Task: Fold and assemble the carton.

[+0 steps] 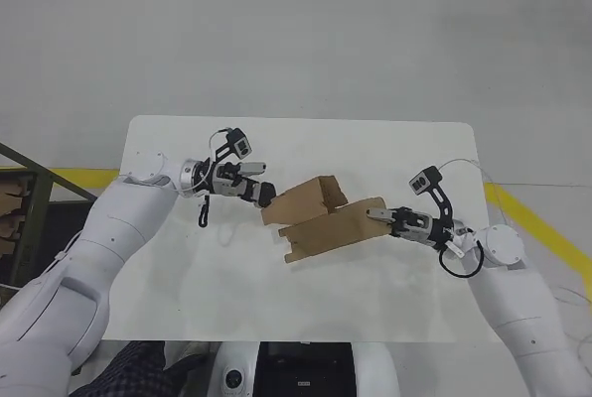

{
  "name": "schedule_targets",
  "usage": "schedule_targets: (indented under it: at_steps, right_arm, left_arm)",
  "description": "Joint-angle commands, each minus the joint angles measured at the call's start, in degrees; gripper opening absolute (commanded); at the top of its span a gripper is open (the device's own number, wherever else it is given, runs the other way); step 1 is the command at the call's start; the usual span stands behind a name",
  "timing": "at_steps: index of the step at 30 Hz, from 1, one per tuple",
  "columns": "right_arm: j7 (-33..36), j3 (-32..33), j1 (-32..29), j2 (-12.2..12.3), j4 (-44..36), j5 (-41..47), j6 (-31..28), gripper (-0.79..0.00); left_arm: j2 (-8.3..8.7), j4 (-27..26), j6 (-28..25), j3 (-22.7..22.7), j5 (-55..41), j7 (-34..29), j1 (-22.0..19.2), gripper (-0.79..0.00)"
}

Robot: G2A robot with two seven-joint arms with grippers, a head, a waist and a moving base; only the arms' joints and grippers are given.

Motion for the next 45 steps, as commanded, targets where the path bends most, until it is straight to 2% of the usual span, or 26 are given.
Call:
schedule_targets:
  at_steps: [1,15,31,45]
  right_arm:
    - [-0.3,0.3,-0.3,0.0,-0.1,0.5,0.0,-0.785]
    - [-1.7,2.4,-1.9,0.0,-0.2,4.9,-0.7,-0.785]
    - [-3.7,2.0,-1.8,-0.3,0.9,3.5,-1.5,-0.785]
    - [-6.6,1.8,-2.3,-0.3,1.0,0.3,-1.7,-0.785]
  left_arm:
    - [-0.32,0.5,-0.1,-0.2,0.1,0.1,0.1,0.0]
    - [-3.07,3.8,0.7,-0.8,-0.2,-0.7,0.5,0.0]
    - [-5.54,4.9,1.8,-2.0,-0.4,-1.8,0.4,0.0]
    - [-5.24,2.5,1.8,-4.8,-0.6,-1.8,1.3,0.0]
